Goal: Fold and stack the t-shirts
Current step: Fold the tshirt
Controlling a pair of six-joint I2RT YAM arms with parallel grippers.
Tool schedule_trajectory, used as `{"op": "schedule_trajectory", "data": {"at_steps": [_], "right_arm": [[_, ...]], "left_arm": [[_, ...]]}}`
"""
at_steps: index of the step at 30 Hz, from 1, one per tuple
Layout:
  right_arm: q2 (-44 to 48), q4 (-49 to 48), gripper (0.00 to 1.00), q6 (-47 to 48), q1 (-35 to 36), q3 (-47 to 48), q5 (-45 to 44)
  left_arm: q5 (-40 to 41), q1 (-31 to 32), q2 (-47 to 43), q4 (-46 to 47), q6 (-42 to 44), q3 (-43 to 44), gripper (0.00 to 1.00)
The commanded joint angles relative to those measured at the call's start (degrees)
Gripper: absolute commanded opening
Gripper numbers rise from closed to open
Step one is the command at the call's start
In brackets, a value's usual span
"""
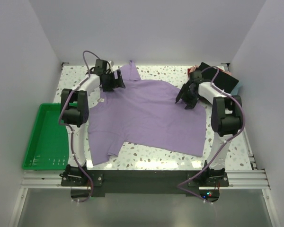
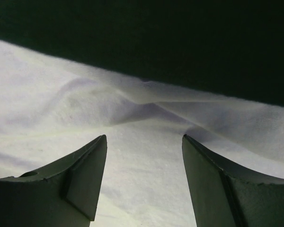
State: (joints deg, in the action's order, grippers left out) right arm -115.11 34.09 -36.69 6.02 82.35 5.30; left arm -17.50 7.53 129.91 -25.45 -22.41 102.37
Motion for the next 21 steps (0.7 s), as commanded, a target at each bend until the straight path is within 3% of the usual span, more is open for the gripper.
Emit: {"op": "schedule_trajectory", "data": {"at_steps": [1, 8, 14, 21], "right_arm": [[1.1, 1.9, 0.67, 2.8, -0.2, 3.0, 1.9], [10.1, 1.8, 0.67, 5.9, 0.0, -0.2, 4.6], [15.6, 0.6, 0.67, 5.8, 0.7, -6.9, 7.5], [18.6, -2.1, 0.67, 4.5, 1.8, -13.6, 9.4]], "left_arm": [[1.5, 1.4, -2.8, -0.5, 1.8, 3.5, 0.93], [7.4, 1.7, -15.8, -1.8, 0.9, -3.2, 0.95], [7.7, 1.7, -22.3, -4.6, 0.1, -15.6, 0.94], [7.2, 1.7, -28.3, 0.4, -2.0, -32.3, 0.94]]}}
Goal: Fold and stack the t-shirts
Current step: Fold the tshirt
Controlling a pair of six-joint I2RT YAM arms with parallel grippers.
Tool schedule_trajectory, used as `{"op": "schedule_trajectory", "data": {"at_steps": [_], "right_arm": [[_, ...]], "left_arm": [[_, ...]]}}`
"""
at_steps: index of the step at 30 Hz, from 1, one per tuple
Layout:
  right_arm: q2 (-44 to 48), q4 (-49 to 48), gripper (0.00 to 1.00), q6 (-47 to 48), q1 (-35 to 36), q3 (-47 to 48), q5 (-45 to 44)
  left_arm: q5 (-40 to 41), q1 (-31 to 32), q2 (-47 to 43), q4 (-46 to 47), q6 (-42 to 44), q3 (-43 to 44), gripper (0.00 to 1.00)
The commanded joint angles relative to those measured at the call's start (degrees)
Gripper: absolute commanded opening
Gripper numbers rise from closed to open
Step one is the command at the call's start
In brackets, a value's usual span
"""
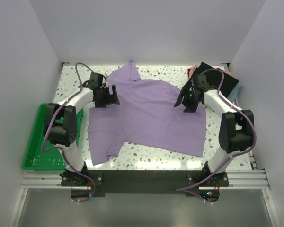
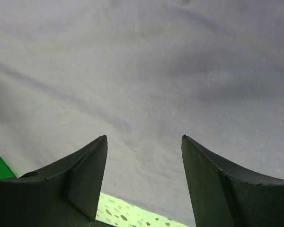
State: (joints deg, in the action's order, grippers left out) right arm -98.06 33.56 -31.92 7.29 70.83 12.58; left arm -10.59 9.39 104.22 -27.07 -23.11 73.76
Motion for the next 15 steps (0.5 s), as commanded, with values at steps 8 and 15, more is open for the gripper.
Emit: {"op": "schedule_trajectory", "data": {"at_steps": [8, 15], "right_arm": [[-2.5, -2.5, 0.67, 0.6, 0.4, -5.5, 0.9], [-7.5, -1.0, 0.67, 0.5, -0.4, -2.3, -2.7]], "left_arm": [[1.5, -0.2, 1.6, 3.3, -0.3, -5.5, 0.94], [1.7, -0.1, 10.3, 2.3, 1.0, 1.4, 0.93]]}}
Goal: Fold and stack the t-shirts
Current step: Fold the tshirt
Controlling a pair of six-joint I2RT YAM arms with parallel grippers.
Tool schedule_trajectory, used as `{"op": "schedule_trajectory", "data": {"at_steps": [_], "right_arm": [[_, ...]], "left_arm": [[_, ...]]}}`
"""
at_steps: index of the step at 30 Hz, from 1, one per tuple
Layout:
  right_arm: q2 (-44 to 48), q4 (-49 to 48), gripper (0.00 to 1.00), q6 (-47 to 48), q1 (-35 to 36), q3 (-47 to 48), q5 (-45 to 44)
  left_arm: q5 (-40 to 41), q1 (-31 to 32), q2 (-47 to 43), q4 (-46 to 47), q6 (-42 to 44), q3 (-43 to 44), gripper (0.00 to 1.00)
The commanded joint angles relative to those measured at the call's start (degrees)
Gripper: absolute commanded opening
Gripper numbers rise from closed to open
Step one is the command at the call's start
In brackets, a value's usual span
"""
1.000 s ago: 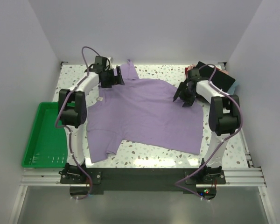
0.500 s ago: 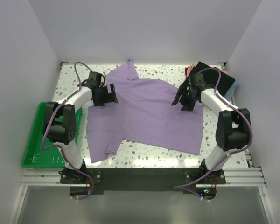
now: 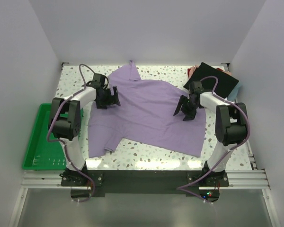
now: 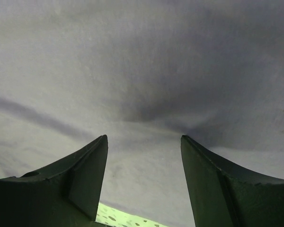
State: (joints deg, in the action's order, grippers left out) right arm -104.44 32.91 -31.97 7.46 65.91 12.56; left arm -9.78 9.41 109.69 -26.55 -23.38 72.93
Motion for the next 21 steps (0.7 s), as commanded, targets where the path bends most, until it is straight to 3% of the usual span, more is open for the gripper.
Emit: {"op": "schedule_trajectory", "data": {"at_steps": [1, 12, 18, 21], "right_arm": [[-2.3, -0.1, 0.67, 0.6, -0.7, 3.1, -3.1], [-8.8, 1.9, 0.66, 0.5, -6.1, 9.6, -5.0], [-10.4, 3.7, 0.66, 1.0, -9.0, 13.4, -5.1], [-10.7, 4.5, 0.66, 2.1, -9.0, 14.9, -4.8]], "left_arm": [[0.7, -0.2, 5.4, 1.7, 1.2, 2.7, 0.93], [-3.1, 0.8, 15.5, 1.0, 2.1, 15.1, 0.93], [-3.7, 3.8, 22.9, -3.0, 3.9, 30.0, 0.93], [-3.1, 4.0, 24.3, -4.9, 3.6, 33.0, 0.93]]}}
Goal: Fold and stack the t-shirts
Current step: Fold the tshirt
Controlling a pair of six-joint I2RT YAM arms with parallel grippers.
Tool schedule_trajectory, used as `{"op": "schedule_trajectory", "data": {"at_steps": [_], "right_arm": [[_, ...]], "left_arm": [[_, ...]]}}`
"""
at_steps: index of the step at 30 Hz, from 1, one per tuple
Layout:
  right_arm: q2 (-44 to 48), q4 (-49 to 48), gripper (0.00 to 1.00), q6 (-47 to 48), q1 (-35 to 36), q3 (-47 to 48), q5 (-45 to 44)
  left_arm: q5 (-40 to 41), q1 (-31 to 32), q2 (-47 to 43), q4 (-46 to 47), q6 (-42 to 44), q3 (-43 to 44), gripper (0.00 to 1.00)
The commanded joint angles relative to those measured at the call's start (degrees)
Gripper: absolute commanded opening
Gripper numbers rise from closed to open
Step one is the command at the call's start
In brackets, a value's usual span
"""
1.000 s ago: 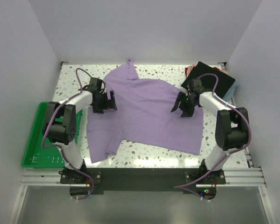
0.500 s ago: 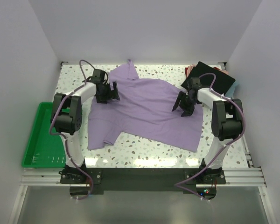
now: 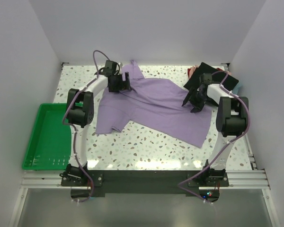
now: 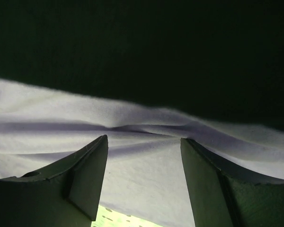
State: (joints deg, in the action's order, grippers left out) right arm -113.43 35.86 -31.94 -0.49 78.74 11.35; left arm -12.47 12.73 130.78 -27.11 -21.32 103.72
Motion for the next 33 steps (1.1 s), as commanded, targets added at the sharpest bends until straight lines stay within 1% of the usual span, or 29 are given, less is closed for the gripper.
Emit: {"op": "schedule_trajectory", "data": {"at_steps": [1, 3, 5, 6, 7, 8, 9, 10, 11, 12, 13, 14, 15, 17, 18, 19, 20, 21, 22, 23, 24, 27, 28, 30, 33], "right_arm": [[-1.6, 1.6, 0.66, 2.1, -1.1, 2.5, -3.1], [-1.6, 1.7, 0.66, 2.4, -1.0, 3.0, -2.2], [-1.1, 1.6, 0.66, 2.2, -1.1, 3.2, -1.0], [-0.7, 1.3, 0.66, 2.1, -1.1, 3.1, -0.6], [-0.1, 1.1, 0.66, 2.0, -1.1, 3.1, -0.3], [0.3, 1.1, 0.66, 1.7, -1.1, 3.0, 0.2], [0.6, 1.0, 0.66, 1.6, -1.0, 2.8, 0.4], [1.1, 1.0, 0.66, 1.6, -1.0, 2.7, 0.6], [2.0, 1.0, 0.66, 1.6, -1.0, 2.6, 0.8], [2.6, 1.1, 0.66, 1.7, -1.1, 2.4, 0.8], [3.1, 1.1, 0.66, 1.8, -0.9, 2.2, 0.7], [4.3, 1.3, 0.66, 2.0, -1.0, 1.8, 0.9], [4.9, 1.6, 0.66, 2.1, -1.0, 1.5, 0.9], [7.0, 2.0, 0.66, 2.2, -1.0, 0.5, 1.1], [7.8, 2.0, 0.66, 2.2, -1.0, 0.1, 1.3], [8.8, 2.0, 0.66, 2.2, -1.0, -0.3, 1.5], [9.5, 2.1, 0.66, 2.2, -0.9, -1.1, 1.6], [11.3, 2.2, 0.66, 2.2, -0.9, -1.6, 1.7], [12.3, 2.4, 0.66, 2.2, -0.9, -1.9, 1.8], [13.0, 2.7, 0.66, 2.2, -0.7, -2.6, 1.9], [14.8, 2.9, 0.66, 2.2, -0.7, -3.0, 2.1], [17.4, 3.3, 0.66, 2.2, -0.6, -4.6, 2.4], [19.0, 3.4, 0.66, 2.3, -0.6, -5.1, 2.5], [20.6, 4.0, 0.66, 2.1, -0.7, -6.7, 2.6], [24.0, 4.1, 0.66, 2.1, -0.7, -9.4, 2.6]], "left_arm": [[0.7, 0.7, 2.3, -4.4, 1.5, 2.2, 0.93], [2.0, 0.8, 0.5, -4.4, 1.9, 1.0, 0.93], [4.5, 0.7, -3.9, -4.1, 1.9, -0.7, 0.94], [5.4, 0.7, -5.8, -3.8, 1.9, -3.0, 0.94], [7.7, 0.7, -9.9, -3.6, 1.6, -4.4, 0.94], [9.0, 0.8, -11.9, -3.6, 1.2, -5.8, 0.94], [10.6, 0.7, -14.3, -3.6, 0.1, -9.1, 0.94], [12.3, 0.7, -18.8, -3.7, -0.6, -11.1, 0.94], [14.9, 0.7, -21.1, -3.8, -1.2, -13.1, 0.94], [16.1, 0.7, -23.3, -3.9, -2.0, -17.5, 0.93], [18.2, 0.7, -27.5, -3.9, -2.4, -19.9, 0.91], [19.1, 0.7, -29.4, -4.0, -3.0, -24.4, 0.90], [20.0, 0.7, -31.2, -4.2, -3.3, -26.5, 0.90], [21.7, 0.7, -35.4, -5.6, -3.5, -30.6, 0.85], [23.0, 0.7, -36.6, -6.5, -3.7, -34.5, 0.84], [23.9, 0.8, -38.7, -6.9, -3.9, -36.5, 0.77], [24.6, 0.8, -39.9, -7.1, -4.0, -40.1, 0.73], [25.1, 0.7, -41.1, -7.2, -4.2, -41.8, 0.69], [25.9, 0.7, -43.4, -7.3, -4.3, -43.3, 0.62], [26.4, 0.7, -44.5, -7.1, -4.5, -46.3, 0.59], [26.7, 0.7, -45.6, -7.0, -5.0, -47.6, 0.57], [28.0, 0.6, -47.9, -7.7, -5.7, -51.5, 0.46], [29.1, 0.7, -48.6, -7.7, -6.0, -52.3, 0.44], [29.6, 0.5, -49.5, -7.4, -6.4, -54.4, 0.44], [28.3, 0.3, -50.6, -5.4, -6.6, -57.3, 0.43]]}}
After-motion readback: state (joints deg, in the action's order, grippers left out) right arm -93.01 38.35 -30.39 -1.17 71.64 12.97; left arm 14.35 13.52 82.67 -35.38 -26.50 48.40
